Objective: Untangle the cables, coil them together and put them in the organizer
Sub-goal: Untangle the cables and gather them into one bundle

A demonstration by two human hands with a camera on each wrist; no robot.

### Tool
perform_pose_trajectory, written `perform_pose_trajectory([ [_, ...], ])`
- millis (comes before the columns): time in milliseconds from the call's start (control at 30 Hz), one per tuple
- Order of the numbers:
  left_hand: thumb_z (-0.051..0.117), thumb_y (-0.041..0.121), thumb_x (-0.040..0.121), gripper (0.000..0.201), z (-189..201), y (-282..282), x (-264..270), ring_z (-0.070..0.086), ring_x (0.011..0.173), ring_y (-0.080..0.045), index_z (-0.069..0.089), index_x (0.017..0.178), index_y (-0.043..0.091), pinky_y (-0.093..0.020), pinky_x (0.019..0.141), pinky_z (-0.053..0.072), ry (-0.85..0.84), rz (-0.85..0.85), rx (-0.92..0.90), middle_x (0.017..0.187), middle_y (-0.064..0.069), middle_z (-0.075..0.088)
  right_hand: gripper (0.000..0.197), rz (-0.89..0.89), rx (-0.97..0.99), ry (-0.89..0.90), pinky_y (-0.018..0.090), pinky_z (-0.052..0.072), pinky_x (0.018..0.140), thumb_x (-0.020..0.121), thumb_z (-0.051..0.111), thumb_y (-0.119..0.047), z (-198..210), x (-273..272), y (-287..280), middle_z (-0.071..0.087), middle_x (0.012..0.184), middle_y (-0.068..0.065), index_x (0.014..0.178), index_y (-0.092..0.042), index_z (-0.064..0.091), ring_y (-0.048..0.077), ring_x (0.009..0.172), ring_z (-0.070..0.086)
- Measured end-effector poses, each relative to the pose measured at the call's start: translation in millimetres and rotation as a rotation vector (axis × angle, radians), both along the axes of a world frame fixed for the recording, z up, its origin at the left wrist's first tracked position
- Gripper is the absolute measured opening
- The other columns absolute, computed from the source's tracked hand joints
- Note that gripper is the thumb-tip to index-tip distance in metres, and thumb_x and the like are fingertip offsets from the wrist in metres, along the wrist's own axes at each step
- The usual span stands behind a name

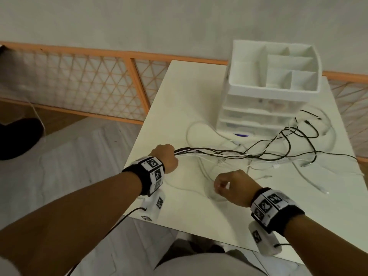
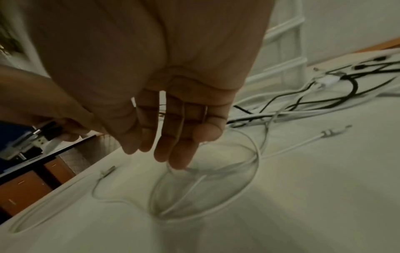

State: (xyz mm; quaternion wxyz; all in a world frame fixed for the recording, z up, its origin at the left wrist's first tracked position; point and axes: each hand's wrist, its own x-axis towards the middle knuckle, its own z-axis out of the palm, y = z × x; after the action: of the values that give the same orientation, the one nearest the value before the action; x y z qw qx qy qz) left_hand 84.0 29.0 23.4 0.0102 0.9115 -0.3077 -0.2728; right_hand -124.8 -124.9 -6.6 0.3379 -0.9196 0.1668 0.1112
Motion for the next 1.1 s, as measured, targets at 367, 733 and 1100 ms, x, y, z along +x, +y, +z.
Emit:
perform_pose_trajectory([
  [367, 0.050, 0.011, 0.096, 0.036, -69.9, 24.2, -11.3, 0.060, 0.116, -0.027, 0.037, 0.129, 0.001, -0.034, 0.090, 0.049, -0.072, 0.151, 0.215, 0.129, -0.015, 0.056, 0.010, -0.145, -0.019, 0.065, 0.036, 0.057, 0.079, 0.089, 0.061, -0.028, -8.3, -6.4, -4.1, 0.070, 0.081, -0.014, 0.087, -0.032, 0.070, 0.011, 0.076, 0.064],
  [733, 0.073, 0.001, 0.073, 0.016, 23.9, -28.4, -19.3, 0.046, 0.049, -0.023, 0.059, 0.072, 0.008, -0.030, 0.054, 0.040, 0.612, 0.495, -0.355, 0.062, -0.008, 0.056, 0.024, -0.261, 0.166, -0.134, 0.008, 0.040, 0.063, 0.083, 0.076, -0.048, 33.9, 2.8, -1.1, 0.072, 0.079, -0.013, 0.080, -0.024, 0.074, -0.007, 0.067, 0.059],
  [1100, 0.069, 0.013, 0.091, 0.005, 86.1, -83.8, -58.9, 0.041, 0.047, -0.013, 0.071, 0.089, 0.009, -0.020, 0.040, 0.034, 0.866, 0.427, -0.812, 0.093, -0.012, 0.078, 0.011, -0.376, 0.571, -0.389, 0.017, 0.049, 0.064, 0.087, 0.069, -0.010, 85.2, 5.5, -16.0, 0.073, 0.079, -0.005, 0.095, -0.004, 0.075, 0.009, 0.071, 0.065],
])
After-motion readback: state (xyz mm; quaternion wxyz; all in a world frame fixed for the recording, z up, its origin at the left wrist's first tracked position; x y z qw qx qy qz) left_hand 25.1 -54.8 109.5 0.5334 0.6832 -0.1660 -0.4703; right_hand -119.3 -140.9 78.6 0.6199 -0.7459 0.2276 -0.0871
